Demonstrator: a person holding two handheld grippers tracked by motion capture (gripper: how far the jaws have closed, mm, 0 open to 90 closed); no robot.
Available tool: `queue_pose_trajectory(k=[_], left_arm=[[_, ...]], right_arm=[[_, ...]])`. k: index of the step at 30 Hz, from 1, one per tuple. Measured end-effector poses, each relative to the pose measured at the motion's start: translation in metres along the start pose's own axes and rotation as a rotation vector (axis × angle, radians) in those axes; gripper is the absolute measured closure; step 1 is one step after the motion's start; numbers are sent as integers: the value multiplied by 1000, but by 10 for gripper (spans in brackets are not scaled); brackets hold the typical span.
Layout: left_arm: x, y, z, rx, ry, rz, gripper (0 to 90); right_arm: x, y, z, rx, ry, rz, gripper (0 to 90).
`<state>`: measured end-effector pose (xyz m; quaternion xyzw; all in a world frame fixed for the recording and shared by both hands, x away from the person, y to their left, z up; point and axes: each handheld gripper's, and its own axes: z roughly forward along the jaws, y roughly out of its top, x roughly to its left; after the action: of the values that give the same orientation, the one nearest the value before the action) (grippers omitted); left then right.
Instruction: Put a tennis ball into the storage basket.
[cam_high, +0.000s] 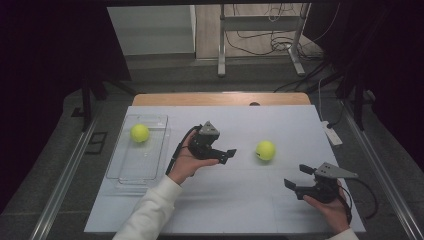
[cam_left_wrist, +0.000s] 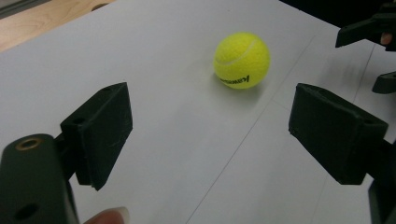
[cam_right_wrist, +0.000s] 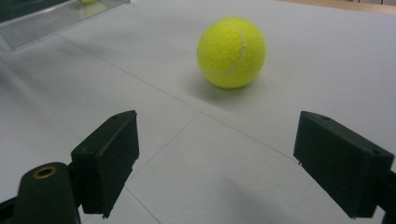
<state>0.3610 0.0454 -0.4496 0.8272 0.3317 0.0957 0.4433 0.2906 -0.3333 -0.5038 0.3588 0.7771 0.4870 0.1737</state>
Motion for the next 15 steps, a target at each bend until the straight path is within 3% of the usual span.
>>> queue_pose_trajectory(k=[8,15], left_arm=[[-1,6,13,10,-6,6,147],[-5,10,14,7,-15,18,147]], right_arm=[[0,0,2,0,12,4,147],[0,0,3,5,5,5,147]])
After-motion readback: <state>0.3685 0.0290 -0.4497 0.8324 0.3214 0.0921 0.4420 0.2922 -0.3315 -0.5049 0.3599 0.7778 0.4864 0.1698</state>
